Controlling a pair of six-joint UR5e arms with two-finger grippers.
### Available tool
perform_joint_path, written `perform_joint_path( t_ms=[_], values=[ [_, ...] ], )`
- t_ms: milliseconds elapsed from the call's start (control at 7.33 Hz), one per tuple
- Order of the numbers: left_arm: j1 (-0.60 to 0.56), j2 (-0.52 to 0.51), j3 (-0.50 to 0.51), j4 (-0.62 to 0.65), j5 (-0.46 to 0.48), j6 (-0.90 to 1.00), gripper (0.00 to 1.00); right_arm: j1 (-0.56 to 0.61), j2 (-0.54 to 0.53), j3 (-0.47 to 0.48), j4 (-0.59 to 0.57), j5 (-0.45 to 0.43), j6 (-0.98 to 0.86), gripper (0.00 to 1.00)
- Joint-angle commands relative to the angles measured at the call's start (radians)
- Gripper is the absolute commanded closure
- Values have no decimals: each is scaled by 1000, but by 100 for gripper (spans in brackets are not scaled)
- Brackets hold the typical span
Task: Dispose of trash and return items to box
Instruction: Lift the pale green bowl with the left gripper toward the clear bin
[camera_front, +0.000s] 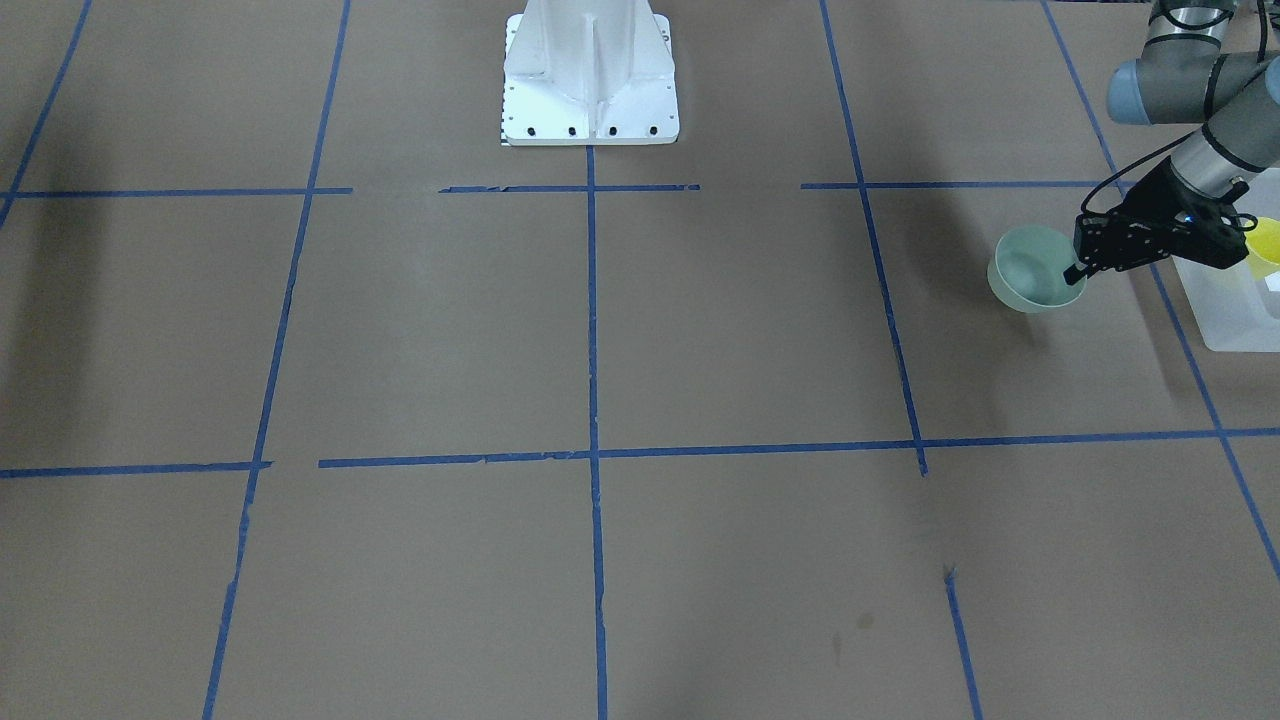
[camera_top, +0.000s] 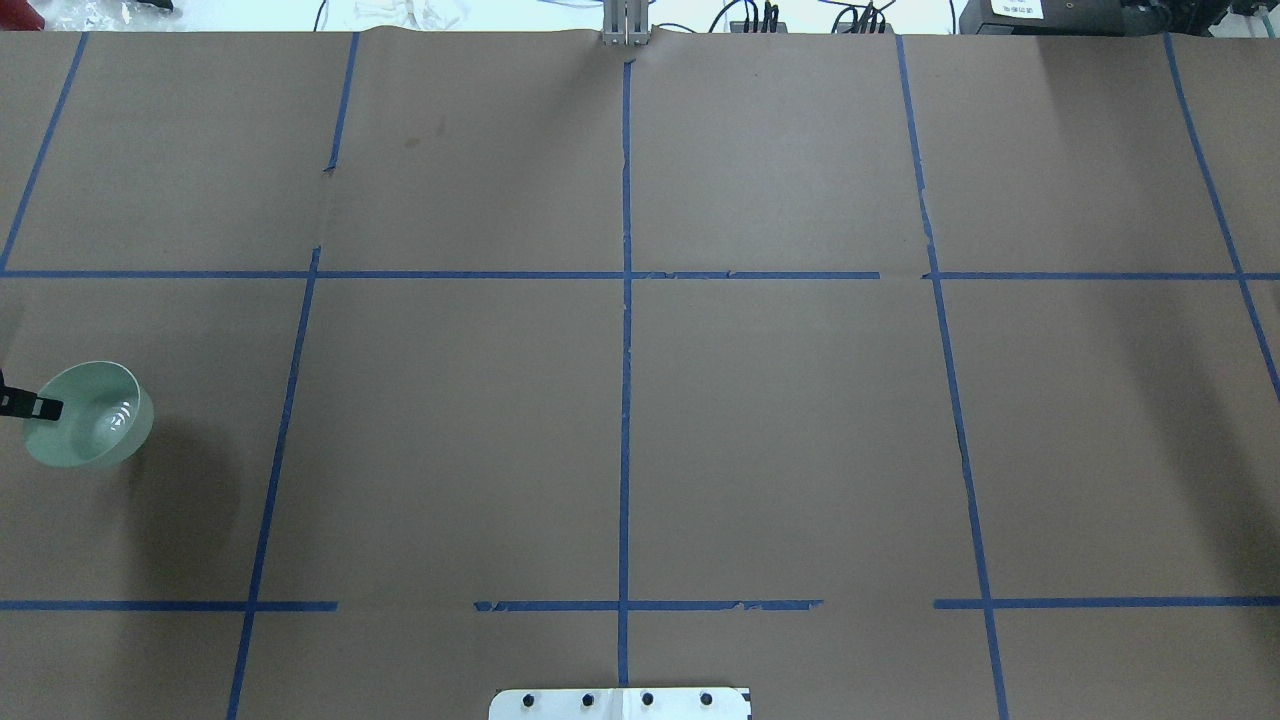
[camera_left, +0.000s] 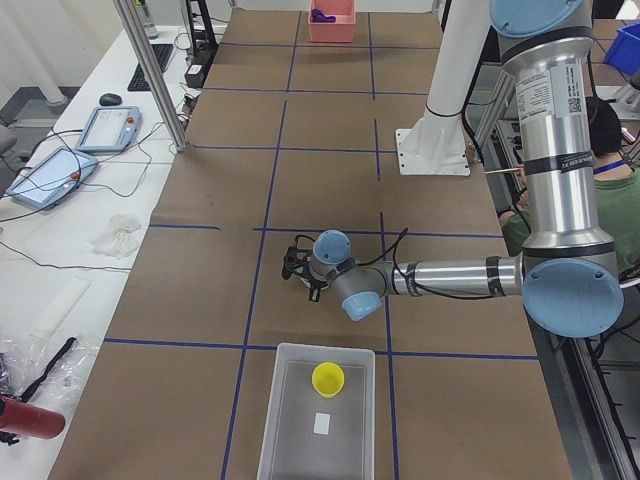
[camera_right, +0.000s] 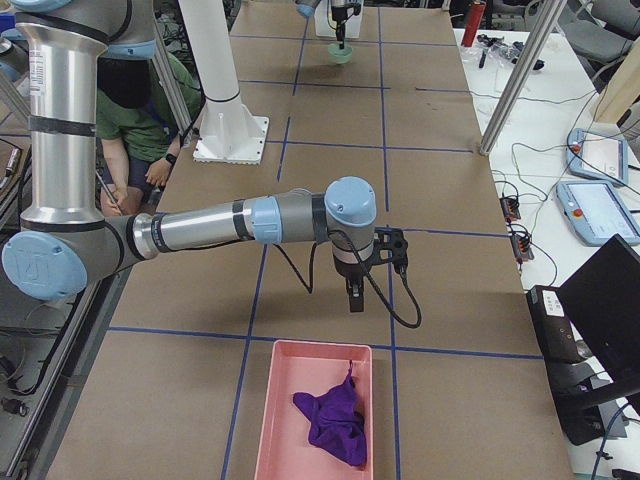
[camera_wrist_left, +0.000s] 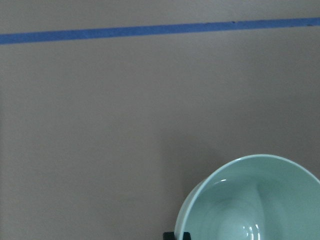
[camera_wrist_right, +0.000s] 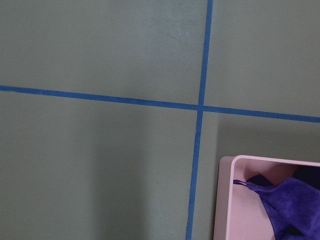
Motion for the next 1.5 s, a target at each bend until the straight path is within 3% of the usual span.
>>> perform_joint_path(
  t_ms=[0, 409, 682, 818, 955, 1364],
  values=[
    [-139, 9, -18, 36, -124, 107, 100, -68, -3, 30, 23, -4, 131, 0],
    [-356, -21, -43, 327, -118, 517, 100, -153, -76, 49, 188, -25, 282, 0],
    [-524, -82, -23, 567, -91, 785, 100, -152, -125, 41, 253, -76, 259, 0],
    [-625, -153, 21, 716, -30, 956, 100, -149, -132, 15, 253, -70, 191, 0],
    [-707, -243, 142, 780, 1, 1093, 100, -121, -121, -19, 243, -64, 94, 0],
    [-760, -261, 362, 771, -2, 1200, 100, -38, -86, -80, 238, 23, 86, 0]
  ],
)
